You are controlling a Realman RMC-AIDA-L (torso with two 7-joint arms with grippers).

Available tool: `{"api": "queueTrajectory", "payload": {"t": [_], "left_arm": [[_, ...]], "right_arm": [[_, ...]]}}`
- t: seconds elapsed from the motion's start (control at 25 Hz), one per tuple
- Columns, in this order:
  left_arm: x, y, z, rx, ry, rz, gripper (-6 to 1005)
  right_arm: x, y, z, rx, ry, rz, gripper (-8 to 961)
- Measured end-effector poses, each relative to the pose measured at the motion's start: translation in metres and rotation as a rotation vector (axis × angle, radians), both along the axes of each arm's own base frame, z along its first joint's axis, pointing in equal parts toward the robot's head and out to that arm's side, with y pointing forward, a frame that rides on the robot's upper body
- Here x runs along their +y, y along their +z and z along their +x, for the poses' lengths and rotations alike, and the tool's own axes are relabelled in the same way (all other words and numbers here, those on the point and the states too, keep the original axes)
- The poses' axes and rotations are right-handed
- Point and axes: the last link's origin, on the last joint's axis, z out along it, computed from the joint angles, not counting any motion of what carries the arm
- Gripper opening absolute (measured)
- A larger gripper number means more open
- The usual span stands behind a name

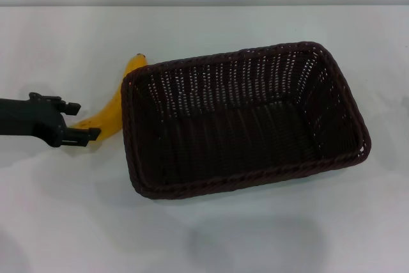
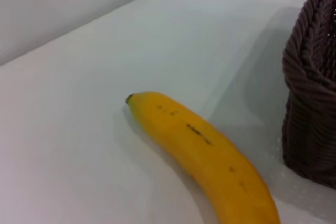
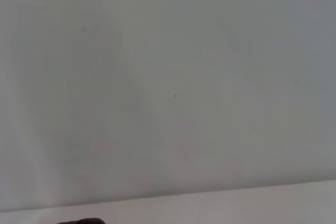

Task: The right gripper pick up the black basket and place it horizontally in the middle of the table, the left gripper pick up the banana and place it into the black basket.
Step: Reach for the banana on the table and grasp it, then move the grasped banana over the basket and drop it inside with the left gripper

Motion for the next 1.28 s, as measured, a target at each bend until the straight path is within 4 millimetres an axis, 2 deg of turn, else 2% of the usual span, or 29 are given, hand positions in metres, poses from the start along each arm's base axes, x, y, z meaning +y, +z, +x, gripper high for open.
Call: {"api": "queueTrajectory", "payload": {"t": [0.84, 1.0, 1.2, 1.28], "left_arm": [[0.001, -0.015, -0.003, 0.022, -0.008, -0.005, 725], [0.002, -0.014, -0.004, 0.023, 0.000, 0.011, 532], [0.007, 0.004, 0.001, -0.006, -0.004, 0.087, 472], [0.005, 0.023, 0.008, -0.020, -0.028, 0.132, 472]], "right_arm": [[-0.005, -0.005, 0.003, 0.019, -0.018, -0.010, 443], [-0.005, -0.005, 0.003, 0.021, -0.019, -0.011, 444], [-0.005, -0.004, 0.004, 0.022, -0.022, -0.009, 446], [-0.005, -0.004, 0.003, 0.022, -0.019, -0.009, 446]]}}
